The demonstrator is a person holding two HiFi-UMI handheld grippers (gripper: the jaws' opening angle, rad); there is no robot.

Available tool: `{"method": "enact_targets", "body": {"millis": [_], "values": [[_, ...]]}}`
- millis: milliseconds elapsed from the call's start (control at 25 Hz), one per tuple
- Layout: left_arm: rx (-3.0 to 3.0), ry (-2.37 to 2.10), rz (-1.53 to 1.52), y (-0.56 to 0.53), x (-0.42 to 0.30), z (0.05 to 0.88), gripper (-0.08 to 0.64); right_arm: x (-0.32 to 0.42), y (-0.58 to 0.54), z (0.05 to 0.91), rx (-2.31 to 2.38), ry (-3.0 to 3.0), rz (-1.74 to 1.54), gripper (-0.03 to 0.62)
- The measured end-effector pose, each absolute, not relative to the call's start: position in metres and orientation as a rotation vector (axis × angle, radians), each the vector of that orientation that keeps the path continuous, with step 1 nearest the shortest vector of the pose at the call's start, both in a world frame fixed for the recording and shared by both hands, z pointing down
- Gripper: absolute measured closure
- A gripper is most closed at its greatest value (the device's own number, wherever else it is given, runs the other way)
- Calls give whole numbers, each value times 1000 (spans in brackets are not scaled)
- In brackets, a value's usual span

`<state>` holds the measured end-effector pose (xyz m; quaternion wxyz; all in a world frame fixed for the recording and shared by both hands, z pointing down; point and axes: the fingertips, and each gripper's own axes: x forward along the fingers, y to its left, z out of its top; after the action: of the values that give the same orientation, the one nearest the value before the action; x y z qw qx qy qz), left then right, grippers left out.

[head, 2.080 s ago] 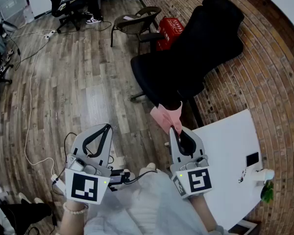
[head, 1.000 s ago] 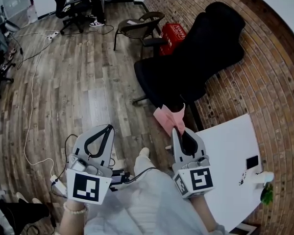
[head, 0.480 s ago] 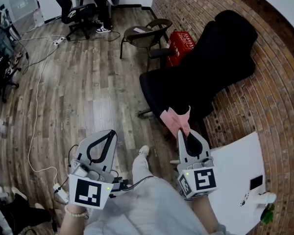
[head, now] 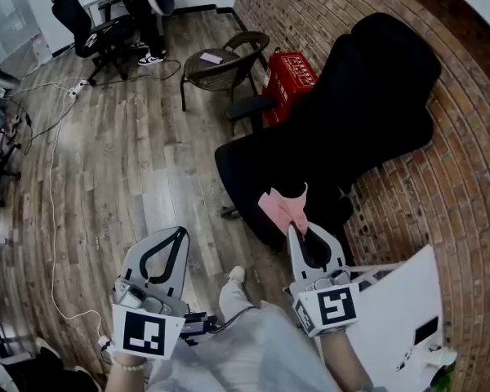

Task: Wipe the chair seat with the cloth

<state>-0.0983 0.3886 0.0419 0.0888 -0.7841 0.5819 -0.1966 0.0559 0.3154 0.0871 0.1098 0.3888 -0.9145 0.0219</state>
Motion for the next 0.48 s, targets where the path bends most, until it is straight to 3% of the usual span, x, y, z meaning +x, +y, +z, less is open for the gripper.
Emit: {"method": "enact_targets", "body": {"millis": [480], "values": [[-2419,1608,-587,247,-64,48,541,76,217,104,1182,-2665,87,537]]}}
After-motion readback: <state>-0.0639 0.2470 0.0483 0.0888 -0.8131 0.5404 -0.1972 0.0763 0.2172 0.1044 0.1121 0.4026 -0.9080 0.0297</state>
